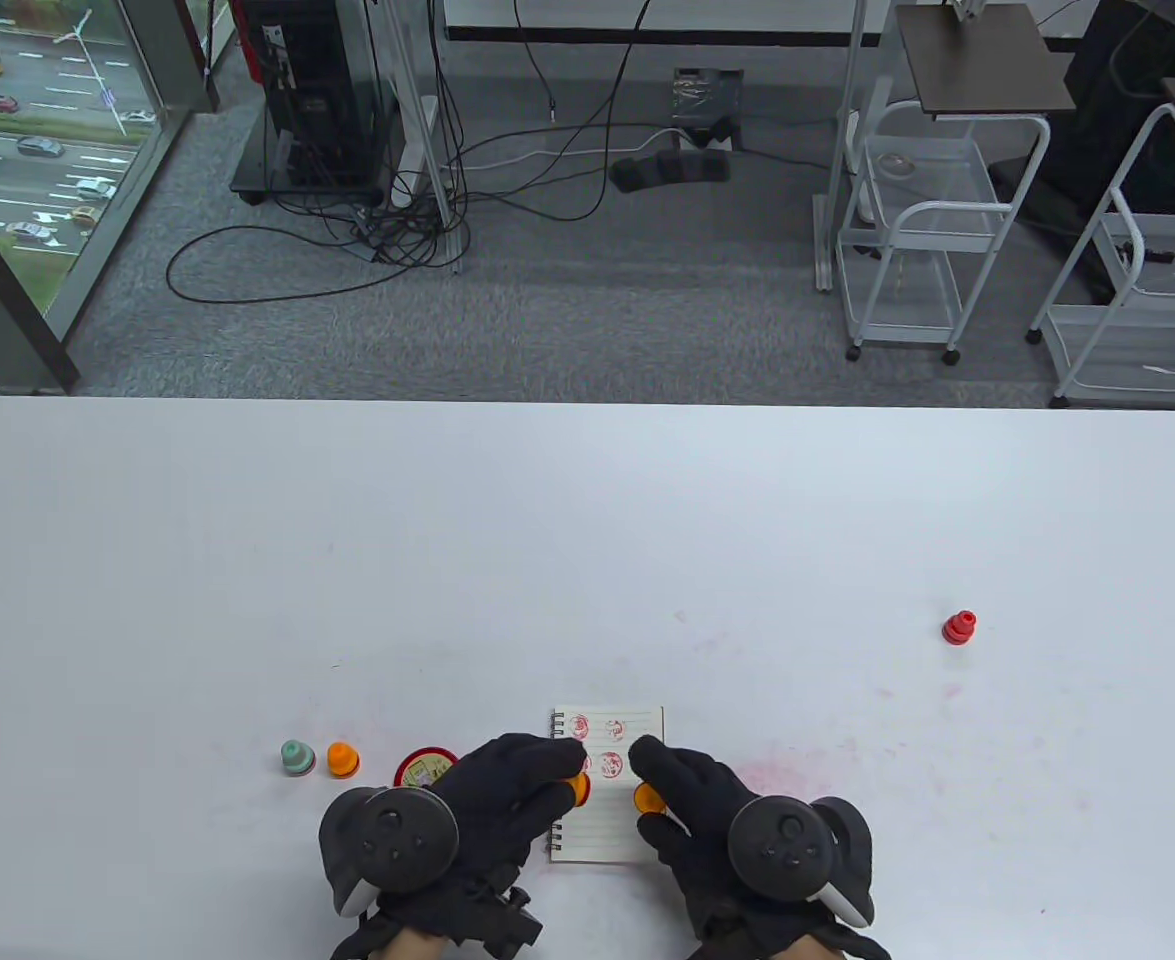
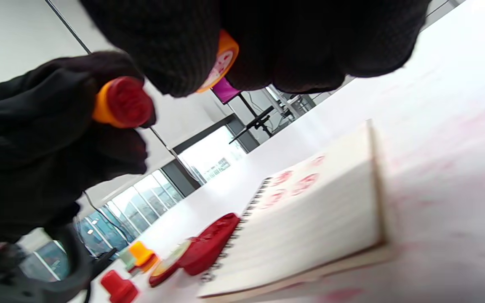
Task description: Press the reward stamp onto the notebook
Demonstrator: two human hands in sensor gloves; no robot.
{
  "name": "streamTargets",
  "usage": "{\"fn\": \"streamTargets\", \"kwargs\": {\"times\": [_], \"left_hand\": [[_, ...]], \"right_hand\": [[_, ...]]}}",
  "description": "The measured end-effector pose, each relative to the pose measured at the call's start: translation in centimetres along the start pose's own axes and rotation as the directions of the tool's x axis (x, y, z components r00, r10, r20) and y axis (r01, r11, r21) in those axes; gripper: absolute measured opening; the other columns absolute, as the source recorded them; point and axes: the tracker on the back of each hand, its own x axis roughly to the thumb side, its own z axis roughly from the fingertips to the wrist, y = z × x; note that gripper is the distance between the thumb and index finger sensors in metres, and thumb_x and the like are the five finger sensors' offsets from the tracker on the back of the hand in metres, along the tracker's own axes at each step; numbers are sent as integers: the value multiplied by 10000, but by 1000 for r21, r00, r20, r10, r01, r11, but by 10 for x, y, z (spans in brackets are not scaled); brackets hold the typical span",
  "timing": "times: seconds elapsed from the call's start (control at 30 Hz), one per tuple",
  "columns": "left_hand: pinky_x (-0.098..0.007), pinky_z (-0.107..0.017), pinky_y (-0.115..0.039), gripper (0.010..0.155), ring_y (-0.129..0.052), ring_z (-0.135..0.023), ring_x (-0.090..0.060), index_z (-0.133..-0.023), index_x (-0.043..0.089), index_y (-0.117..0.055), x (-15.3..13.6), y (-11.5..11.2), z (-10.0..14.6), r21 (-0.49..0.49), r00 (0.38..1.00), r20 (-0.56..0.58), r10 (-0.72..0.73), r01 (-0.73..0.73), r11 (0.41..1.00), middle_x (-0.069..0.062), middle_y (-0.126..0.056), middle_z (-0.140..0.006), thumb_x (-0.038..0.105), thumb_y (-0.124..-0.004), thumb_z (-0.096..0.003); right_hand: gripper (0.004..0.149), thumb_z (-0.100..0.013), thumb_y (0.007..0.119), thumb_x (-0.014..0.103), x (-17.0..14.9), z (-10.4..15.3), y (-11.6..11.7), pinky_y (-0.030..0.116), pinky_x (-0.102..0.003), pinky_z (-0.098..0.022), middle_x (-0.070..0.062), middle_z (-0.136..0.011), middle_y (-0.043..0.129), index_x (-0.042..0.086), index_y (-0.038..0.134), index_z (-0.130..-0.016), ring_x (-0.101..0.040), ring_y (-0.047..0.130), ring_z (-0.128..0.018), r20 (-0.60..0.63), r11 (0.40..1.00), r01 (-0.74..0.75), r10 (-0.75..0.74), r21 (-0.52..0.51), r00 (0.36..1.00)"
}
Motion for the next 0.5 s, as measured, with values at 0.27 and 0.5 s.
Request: {"fn": "streamTargets", "kwargs": {"times": [0.27,0.5], "left_hand": [[-404,-505,-898,464,-1035,-553,-180,-844,216,-932,7,-14,-2,-31,999,18,48,-48,998,-85,-995,-797,365,-877,-408],[-405,-506,-899,464,-1037,-555,-183,-841,212,-937,4,-15,-2,-42,996,-9,94,-94,995,-83,-996,-798,365,-877,-407]], "right_hand": [[715,-415,845,269,11,2,5,786,-568,-531,-150,-917,785,83,533,-1031,-440,853,-764,28,998,68,-68,10,997],[720,-420,835,275,10,2,3,785,-567,-530,-151,-915,784,83,514,-1034,-438,851,-763,39,992,123,-122,-38,992]]}}
